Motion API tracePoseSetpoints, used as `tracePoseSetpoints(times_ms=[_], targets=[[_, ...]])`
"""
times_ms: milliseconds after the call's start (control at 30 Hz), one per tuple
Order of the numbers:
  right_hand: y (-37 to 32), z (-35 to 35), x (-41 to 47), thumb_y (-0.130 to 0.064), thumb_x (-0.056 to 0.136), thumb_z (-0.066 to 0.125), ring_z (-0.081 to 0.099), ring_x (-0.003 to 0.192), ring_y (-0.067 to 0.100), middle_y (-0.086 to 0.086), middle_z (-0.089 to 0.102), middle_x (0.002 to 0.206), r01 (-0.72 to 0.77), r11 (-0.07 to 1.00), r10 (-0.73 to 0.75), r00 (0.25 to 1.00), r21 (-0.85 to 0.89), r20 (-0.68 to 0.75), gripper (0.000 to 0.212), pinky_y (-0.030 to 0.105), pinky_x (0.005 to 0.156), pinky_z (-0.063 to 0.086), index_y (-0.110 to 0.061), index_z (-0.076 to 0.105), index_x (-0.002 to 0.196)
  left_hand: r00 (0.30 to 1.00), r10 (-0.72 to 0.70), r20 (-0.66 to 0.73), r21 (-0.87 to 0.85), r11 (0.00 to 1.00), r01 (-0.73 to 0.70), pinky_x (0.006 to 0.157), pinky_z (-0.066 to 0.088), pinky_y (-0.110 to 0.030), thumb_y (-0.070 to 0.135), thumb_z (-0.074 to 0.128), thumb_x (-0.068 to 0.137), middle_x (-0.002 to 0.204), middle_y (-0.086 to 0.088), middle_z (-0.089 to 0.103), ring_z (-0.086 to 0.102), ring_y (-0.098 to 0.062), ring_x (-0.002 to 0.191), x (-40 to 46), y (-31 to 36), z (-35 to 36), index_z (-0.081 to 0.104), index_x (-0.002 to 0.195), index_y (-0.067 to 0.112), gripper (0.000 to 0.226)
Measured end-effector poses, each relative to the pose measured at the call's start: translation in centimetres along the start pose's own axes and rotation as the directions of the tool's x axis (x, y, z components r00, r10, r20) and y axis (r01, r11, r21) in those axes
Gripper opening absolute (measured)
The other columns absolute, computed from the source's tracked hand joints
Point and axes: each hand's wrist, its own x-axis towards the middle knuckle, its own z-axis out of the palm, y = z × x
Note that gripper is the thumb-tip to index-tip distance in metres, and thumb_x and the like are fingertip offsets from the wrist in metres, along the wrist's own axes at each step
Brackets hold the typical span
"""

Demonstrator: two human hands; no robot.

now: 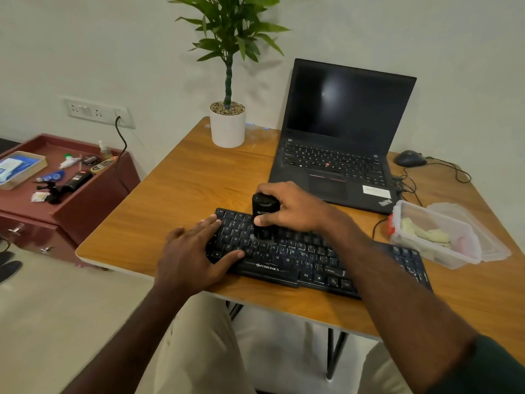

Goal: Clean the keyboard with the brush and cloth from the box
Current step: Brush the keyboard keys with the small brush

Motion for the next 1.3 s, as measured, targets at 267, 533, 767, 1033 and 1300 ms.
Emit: tracePoseSetpoints(times_ms=[267, 533, 767, 1033, 1300], targets=[[-0.5, 0.6, -0.2, -0.030, 0.087, 0.078, 0.063, 0.079, 0.012, -0.004, 0.064, 0.087, 0.081, 0.992, -0.058, 0.976, 0.100, -0.211, 0.025, 0.028, 0.066, 0.052, -0.021, 0.058, 0.097, 1.000, 0.029, 0.009, 0.034, 0.999, -0.029, 0.107, 0.039, -0.051, 0.085, 0.041, 0.078, 0.143, -0.002, 0.056, 0.054, -0.017, 0.131, 0.0, 0.1, -0.1, 0.058, 0.136, 0.018, 0.090], [2.0, -1.1, -2.9, -0.029, 0.086, 0.079, 0.060, 0.074, 0.007, -0.009, 0.060, 0.082, 0.028, 0.999, -0.030, 0.998, -0.032, -0.053, 0.026, 0.030, 0.065, 0.048, -0.033, 0.053, 0.085, 0.999, 0.036, 0.008, 0.055, 0.998, -0.036, 0.105, 0.040, -0.048, 0.085, 0.040, 0.078, 0.143, 0.001, 0.056, 0.057, -0.018, 0.126, 0.0, 0.1, -0.2, 0.056, 0.137, 0.019, 0.090], [2.1, -1.5, -3.3, -0.027, 0.085, 0.080, 0.064, 0.084, 0.016, -0.001, 0.066, 0.089, 0.036, 0.996, -0.018, 0.977, 0.081, -0.212, 0.025, 0.029, 0.071, 0.052, -0.018, 0.061, 0.097, 0.999, 0.040, 0.013, 0.057, 0.998, -0.040, 0.105, 0.041, -0.049, 0.086, 0.037, 0.079, 0.143, -0.001, 0.056, 0.058, -0.019, 0.125, 0.1, 0.1, -0.1, 0.056, 0.138, 0.019, 0.092], [2.8, -0.8, -5.0, -0.026, 0.088, 0.077, 0.065, 0.085, 0.010, -0.004, 0.066, 0.093, 0.001, 0.997, 0.009, 0.992, 0.081, -0.126, 0.024, 0.024, 0.069, 0.051, -0.019, 0.060, 0.102, 0.999, 0.045, 0.012, 0.084, 0.995, -0.046, 0.101, 0.042, -0.046, 0.084, 0.038, 0.080, 0.141, 0.000, 0.058, 0.061, -0.020, 0.122, 0.2, 0.2, -0.1, 0.057, 0.135, 0.018, 0.089], [5.2, -4.9, -8.2, -0.019, 0.080, 0.082, 0.061, 0.074, 0.015, -0.002, 0.064, 0.082, -0.124, 0.992, 0.121, 0.990, -0.032, -0.075, 0.021, 0.034, 0.067, 0.047, -0.021, 0.062, 0.084, 0.999, 0.044, 0.015, 0.095, 0.994, -0.045, 0.101, 0.042, -0.047, 0.086, 0.034, 0.080, 0.142, 0.000, 0.058, 0.060, -0.019, 0.122, 0.2, 0.0, 0.1, 0.056, 0.136, 0.018, 0.090]])
